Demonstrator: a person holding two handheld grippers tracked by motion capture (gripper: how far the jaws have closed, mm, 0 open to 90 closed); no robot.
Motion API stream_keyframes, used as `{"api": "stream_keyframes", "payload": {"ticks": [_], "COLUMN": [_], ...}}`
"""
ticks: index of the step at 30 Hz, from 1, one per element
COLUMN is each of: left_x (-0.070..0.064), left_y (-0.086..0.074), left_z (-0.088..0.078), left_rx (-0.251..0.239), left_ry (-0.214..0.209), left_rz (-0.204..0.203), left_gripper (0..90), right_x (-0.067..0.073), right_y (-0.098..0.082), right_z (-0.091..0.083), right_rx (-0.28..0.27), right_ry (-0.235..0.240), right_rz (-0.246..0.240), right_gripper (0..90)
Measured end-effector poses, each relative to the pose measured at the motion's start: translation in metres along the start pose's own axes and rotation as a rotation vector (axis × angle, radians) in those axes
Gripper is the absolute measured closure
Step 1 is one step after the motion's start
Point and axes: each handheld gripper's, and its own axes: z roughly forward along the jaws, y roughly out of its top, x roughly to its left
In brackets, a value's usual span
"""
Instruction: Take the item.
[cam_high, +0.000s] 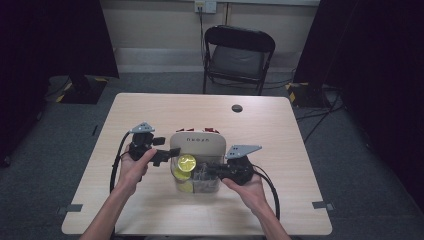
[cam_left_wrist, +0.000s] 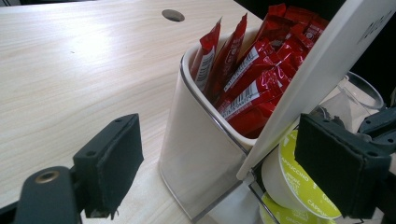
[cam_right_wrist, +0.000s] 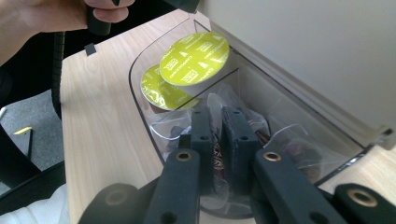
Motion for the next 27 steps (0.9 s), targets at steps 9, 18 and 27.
{"api": "stream_keyframes", "payload": {"ticks": [9,18,27], "left_x": [0.002,0.002,0.003], "left_y": [0.000,0.000,0.000], "left_z": [-0.001,-0.001,-0.001], "left_rx": [-0.008,-0.008,-0.005], "left_ry": [-0.014,-0.009,-0.009], "left_rz": [-0.007,-0.005,-0.006], "left_gripper": [14.6,14.9,14.6], "right_x": [-0.001,0.001,0.000], "right_y": [0.001,0.002,0.004], "right_z": [-0.003,-0.008,-0.012], "right_rx": [-0.009,-0.029,-0.051], "right_ry": [0.006,0.005,-0.001], "right_rz": [0.019,0.026,0.034], "right_gripper": [89.3,90.0,90.0]}}
